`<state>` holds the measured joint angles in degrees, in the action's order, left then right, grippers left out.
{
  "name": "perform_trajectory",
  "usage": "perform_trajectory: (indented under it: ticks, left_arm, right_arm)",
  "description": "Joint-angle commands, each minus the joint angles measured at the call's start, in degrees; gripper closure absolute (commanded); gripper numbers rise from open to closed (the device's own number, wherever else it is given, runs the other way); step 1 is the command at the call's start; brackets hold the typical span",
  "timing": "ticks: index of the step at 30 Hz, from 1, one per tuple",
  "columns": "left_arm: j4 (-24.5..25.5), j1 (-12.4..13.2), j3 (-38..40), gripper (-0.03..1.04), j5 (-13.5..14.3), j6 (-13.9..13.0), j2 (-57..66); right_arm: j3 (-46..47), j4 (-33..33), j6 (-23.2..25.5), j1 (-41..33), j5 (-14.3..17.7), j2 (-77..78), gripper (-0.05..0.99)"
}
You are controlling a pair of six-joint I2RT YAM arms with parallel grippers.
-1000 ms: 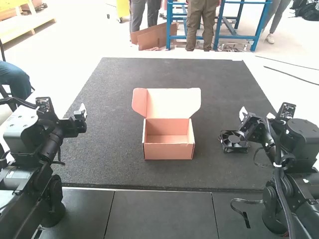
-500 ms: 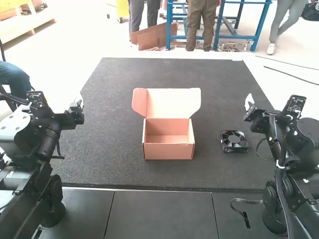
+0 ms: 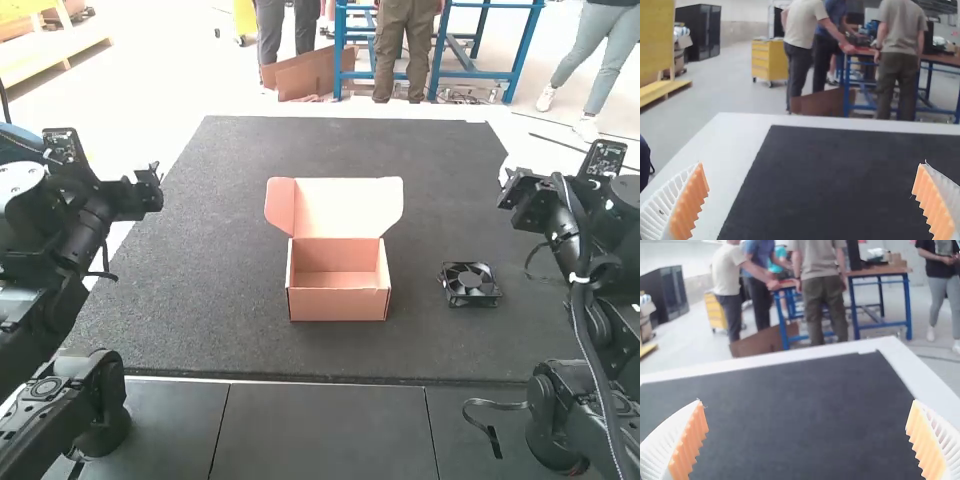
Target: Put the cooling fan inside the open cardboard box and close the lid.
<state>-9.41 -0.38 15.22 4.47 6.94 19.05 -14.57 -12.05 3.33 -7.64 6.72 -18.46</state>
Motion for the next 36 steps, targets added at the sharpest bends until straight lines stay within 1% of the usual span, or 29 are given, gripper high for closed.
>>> perform_trajectory:
  ticks: [1, 4, 5, 6, 9, 11, 12, 13, 14, 15, 16, 17, 18, 19, 21, 23, 24, 25, 27, 30, 32, 34, 36]
  left_arm:
    - [-1.0, -0.1, 6.4, 0.04, -0.2, 0.5, 6.4]
    - [0.6, -0.1, 11.6, 0.04, -0.1, 0.5, 12.2]
    - [1.9, -0.1, 13.7, 0.04, -0.1, 0.5, 13.9]
    - [3.9, -0.1, 16.2, 0.04, -0.1, 0.5, 15.6]
    - [12.0, -0.2, 23.8, 0.04, -0.1, 0.5, 20.0]
    - [17.7, -0.4, 27.9, 0.04, -0.2, 0.5, 22.7]
    - [20.1, -0.4, 29.6, 0.04, -0.2, 0.5, 24.0]
    - [22.9, -0.4, 31.3, 0.04, -0.3, 0.5, 25.3]
    - [26.6, -0.5, 32.8, 0.04, -0.3, 0.5, 26.5]
    - [29.9, -0.4, 33.9, 0.04, -0.4, 0.5, 27.4]
    - [32.9, -0.4, 34.8, 0.04, -1.1, 0.4, 27.8]
    - [35.6, -0.4, 35.4, 0.04, -3.1, 0.4, 27.9]
    - [37.8, -0.4, 35.3, 0.04, -4.3, 0.4, 27.8]
    - [39.4, -0.4, 34.8, 0.04, -4.1, 0.5, 27.9]
    - [42.3, -0.2, 33.3, 0.04, -2.8, 0.5, 28.1]
    - [44.9, -0.2, 32.1, 0.04, -2.3, 0.6, 28.1]
    - [46.1, -0.2, 31.9, 0.04, -2.2, 0.6, 28.1]
    - [47.1, -0.1, 31.8, 0.04, -2.2, 0.6, 28.0]
    - [48.9, -0.1, 32.0, 0.04, -2.2, 0.6, 28.0]
    - [50.0, -0.2, 33.7, 0.04, -2.1, 0.6, 27.9]
    - [50.3, -0.3, 35.2, 0.04, -2.1, 0.6, 28.1]
    - [50.5, -0.4, 36.5, 0.04, -2.1, 0.6, 28.2]
    - [50.7, -0.4, 37.1, 0.04, -2.1, 0.6, 28.4]
  right_arm:
    - [-6.8, 1.7, -0.5, 0.7, 1.1, -5.4, 0.02]
    - [-14.0, 9.0, -0.5, 0.7, 1.6, -11.2, 0.02]
    - [-16.5, 11.4, -0.7, 0.7, 2.3, -13.4, 0.02]
    - [-19.3, 14.3, -1.9, 0.7, 2.9, -15.7, 0.02]
    - [-26.2, 25.2, -3.9, 0.9, 3.1, -22.8, 0.02]
    - [-29.2, 30.3, -7.5, 1.0, 2.8, -26.4, 0.02]
    - [-30.4, 32.1, -11.0, 0.6, 3.0, -27.4, 0.02]
    - [-31.9, 33.5, -11.8, 0.7, 4.5, -28.4, 0.02]
    - [-33.7, 35.1, -12.6, 0.9, 5.2, -29.3, 0.02]
    - [-35.3, 36.6, -13.2, 1.0, 5.3, -30.4, 0.04]
    - [-36.9, 38.0, -13.6, 1.0, 5.4, -31.6, 0.04]
    - [-38.5, 40.8, -13.6, 1.1, 5.3, -33.0, 0.04]
    - [-40.5, 43.0, -12.2, 1.5, 5.3, -34.5, 0.04]
    - [-42.4, 44.4, -10.6, 1.5, 5.2, -35.6, 0.04]
    - [-44.8, 47.7, -10.6, 1.8, 4.0, -37.4, 0.04]
    - [-45.8, 49.8, -11.0, 2.2, 3.2, -39.1, 0.04]
    - [-46.3, 50.9, -10.9, 2.3, 1.6, -39.8, 0.04]
    - [-46.4, 52.0, -10.4, 2.5, -1.0, -40.3, 0.04]
    - [-46.3, 53.4, -9.3, 3.0, -1.6, -41.0, 0.04]
    - [-45.4, 57.6, -7.6, 4.5, -2.1, -44.1, 0.04]
    - [-44.6, 59.2, -6.2, 6.1, -4.3, -46.1, 0.05]
    - [-43.6, 60.0, -6.2, 8.6, -5.4, -47.9, 0.05]
    - [-42.7, 60.2, -6.9, 11.4, -6.0, -49.5, 0.09]
